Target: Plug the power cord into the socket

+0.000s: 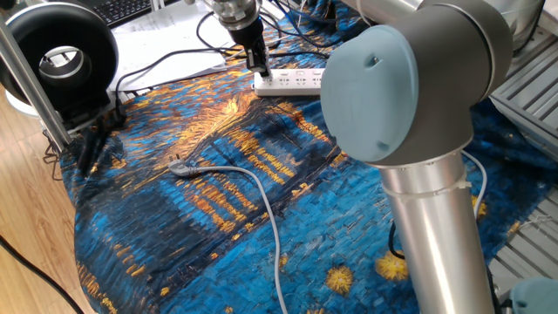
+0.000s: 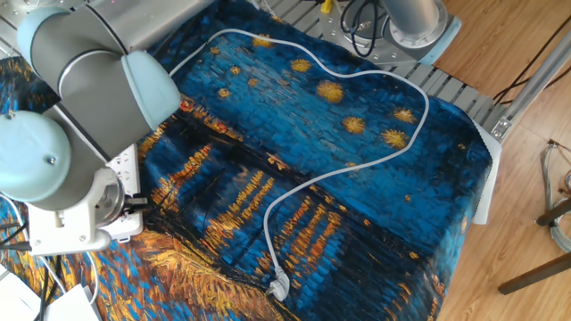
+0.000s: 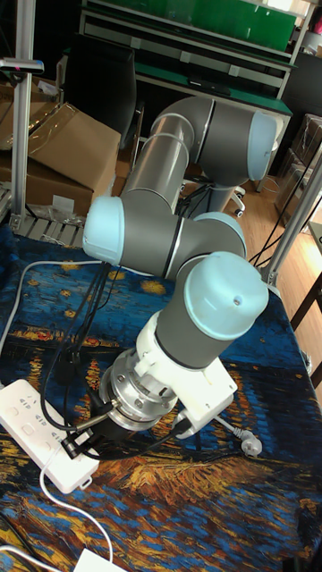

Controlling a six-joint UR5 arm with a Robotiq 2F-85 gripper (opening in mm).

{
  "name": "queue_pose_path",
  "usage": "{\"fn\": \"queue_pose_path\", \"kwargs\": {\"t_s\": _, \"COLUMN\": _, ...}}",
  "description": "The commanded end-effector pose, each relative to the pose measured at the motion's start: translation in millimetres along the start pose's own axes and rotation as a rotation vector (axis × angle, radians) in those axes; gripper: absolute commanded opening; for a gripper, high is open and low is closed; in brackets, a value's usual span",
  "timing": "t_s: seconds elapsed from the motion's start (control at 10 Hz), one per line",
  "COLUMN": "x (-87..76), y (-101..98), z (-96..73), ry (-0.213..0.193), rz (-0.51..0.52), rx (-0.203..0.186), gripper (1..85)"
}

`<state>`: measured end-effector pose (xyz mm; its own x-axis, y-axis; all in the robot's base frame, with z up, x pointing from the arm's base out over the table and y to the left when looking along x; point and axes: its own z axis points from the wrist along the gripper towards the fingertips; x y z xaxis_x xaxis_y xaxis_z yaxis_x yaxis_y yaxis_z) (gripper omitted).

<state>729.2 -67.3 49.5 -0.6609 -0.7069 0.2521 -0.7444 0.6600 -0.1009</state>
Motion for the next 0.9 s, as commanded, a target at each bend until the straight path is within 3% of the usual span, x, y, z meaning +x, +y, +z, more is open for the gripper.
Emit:
{"fn": "queue_pose_path", "kwargs": {"t_s": 0.0, "x": 3.1, "y": -0.1, "z": -6.3, "ry": -0.021, "rz": -0.023, "rx": -0.013, "gripper": 1.3}}
{"fn": "queue_pose_path", "kwargs": {"t_s": 0.2, "x": -0.2, "y": 1.6, "z": -5.2, "ry": -0.041, "rz": -0.044, "rx": -0.032, "gripper": 9.0}}
{"fn": "queue_pose_path", "kwargs": {"t_s": 0.3, "x": -1.2, "y": 1.0, "z": -4.9, "ry": -0.044, "rz": -0.053, "rx": -0.030, "gripper": 20.0}}
{"fn": "queue_pose_path", "kwargs": {"t_s": 0.8, "x": -7.5, "y": -4.6, "z": -1.4, "ry": -0.064, "rz": -0.078, "rx": -0.016, "gripper": 32.7}}
